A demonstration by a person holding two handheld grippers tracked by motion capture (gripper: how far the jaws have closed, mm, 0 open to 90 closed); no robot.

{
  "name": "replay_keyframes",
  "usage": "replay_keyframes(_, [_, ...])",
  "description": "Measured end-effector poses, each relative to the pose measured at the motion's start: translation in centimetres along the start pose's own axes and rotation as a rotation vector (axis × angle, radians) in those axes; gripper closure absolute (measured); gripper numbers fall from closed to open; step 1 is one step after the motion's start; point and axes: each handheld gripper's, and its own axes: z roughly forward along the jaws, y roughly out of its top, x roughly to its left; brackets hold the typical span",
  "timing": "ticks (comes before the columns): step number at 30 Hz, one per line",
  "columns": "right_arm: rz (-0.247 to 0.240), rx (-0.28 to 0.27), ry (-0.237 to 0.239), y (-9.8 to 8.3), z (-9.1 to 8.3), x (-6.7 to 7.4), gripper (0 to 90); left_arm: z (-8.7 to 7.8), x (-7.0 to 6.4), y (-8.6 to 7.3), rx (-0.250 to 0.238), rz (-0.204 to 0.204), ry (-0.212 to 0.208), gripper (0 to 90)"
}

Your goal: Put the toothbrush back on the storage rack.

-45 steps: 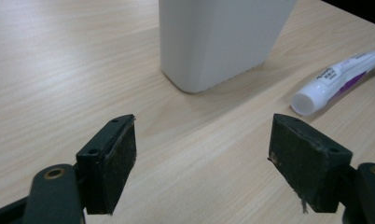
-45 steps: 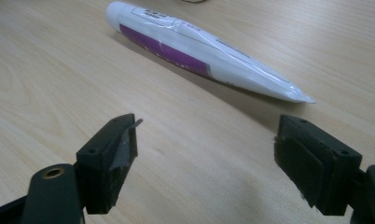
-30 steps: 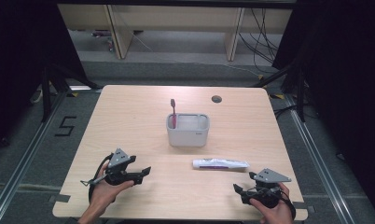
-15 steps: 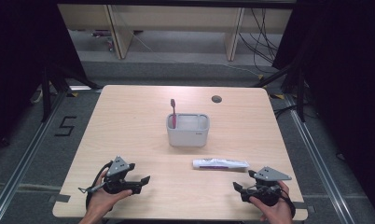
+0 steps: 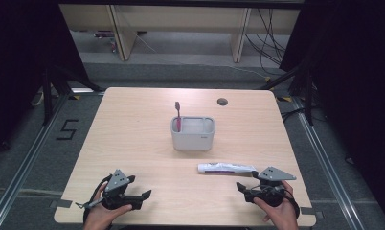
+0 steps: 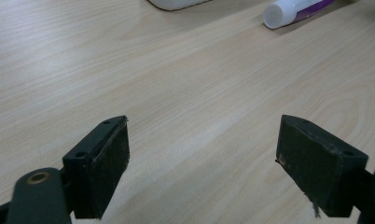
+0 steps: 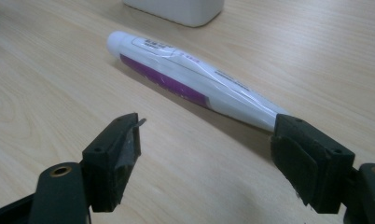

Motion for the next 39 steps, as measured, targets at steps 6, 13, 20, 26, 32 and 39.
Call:
replay_keyframes(6, [-0.031, -0.01, 0.011, 0.8, 0.8, 0.4, 29.7, -0.4, -0.1, -0.4, 0.007, 0.004, 0.004, 16.8])
replay_keyframes(13, [-0.039, -0.008, 0.035, 1.8, 1.7, 1.3, 35.8, -0.6, -0.1, -0.6, 0.018, 0.024, 0.005, 16.9])
replay_keyframes(20, [-0.074, -0.017, 0.045, 2.7, 2.6, 2.2, 46.9, -0.3, -0.3, -0.7, 0.011, 0.017, 0.0, 17.1])
replay_keyframes(26, [-0.057, -0.014, 0.05, 3.4, 3.4, 2.7, 55.1, -0.4, -0.5, -0.6, 0.016, 0.021, -0.002, 17.1])
replay_keyframes(32, [-0.062, -0.006, 0.059, 4.1, 4.2, 3.5, 66.6, -0.4, -0.6, -0.6, 0.021, 0.028, -0.002, 17.2])
replay_keyframes(39, [-0.101, -0.009, 0.062, 4.7, 5.1, 3.5, 74.3, -0.4, -0.6, -0.5, 0.022, 0.031, -0.002, 17.4])
